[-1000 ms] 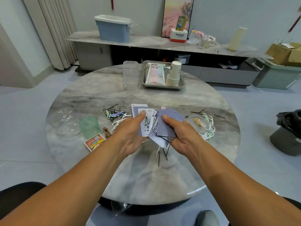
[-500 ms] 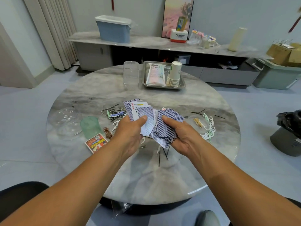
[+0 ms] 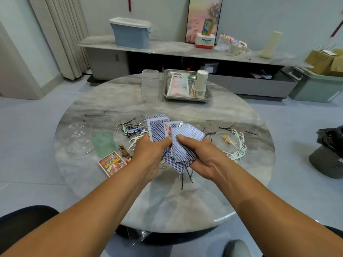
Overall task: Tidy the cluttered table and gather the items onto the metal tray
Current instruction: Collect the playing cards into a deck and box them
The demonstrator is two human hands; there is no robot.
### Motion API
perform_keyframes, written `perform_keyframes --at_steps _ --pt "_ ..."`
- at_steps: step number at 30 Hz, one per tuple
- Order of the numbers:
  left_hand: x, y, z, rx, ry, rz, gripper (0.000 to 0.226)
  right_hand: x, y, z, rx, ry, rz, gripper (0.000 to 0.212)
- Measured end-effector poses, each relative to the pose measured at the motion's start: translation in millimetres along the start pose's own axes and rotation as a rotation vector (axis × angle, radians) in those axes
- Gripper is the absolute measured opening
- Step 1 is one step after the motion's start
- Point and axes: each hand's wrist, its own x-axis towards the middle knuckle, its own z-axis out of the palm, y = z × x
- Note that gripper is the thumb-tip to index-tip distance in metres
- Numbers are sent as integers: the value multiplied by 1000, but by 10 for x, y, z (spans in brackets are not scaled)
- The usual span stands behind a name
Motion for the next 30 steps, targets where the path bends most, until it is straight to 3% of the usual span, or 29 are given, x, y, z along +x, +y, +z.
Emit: perform_keyframes --at_steps 2,5,7,11,13,16,19,21,23,25,27,30 --pt "2 -22 -7 6 43 33 30 6 17 -2 -7 -2 -13 38" --pt "-3 -10 28 -20 13 29 14 35 -14 -30 25 36 -47 42" --pt "7 -1 44 -29 -16 -6 28 40 -38 -39 21 52 -58 44" --pt "37 -68 30 193 -130 81 16 -26 -29 22 -102 -54 -31 46" --pt "63 -65 3 142 -106 74 12 -44 -45 24 -140 -62 -43 41" --pt "32 -7 4 53 -152 21 24 -62 -120 2 -145 -30 -69 40" --pt "-49 33 89 83 -238 -13 53 -76 -209 -10 -92 35 -83 42" --pt "-119 -26 144 266 -205 113 59 -83 -322 -41 -39 131 -117 40" --pt "-214 -253 104 670 -229 468 36 -84 -469 -93 -25 246 -186 40" --pt "-330 -532 60 1086 -517 715 34 -87 -601 -150 -23 333 -263 43" --pt "-328 -818 46 1377 -787 822 51 -110 -672 -193 5 379 -319 44" --pt "-176 -1061 71 1553 -874 814 57 -147 -675 -199 -3 438 -365 46"
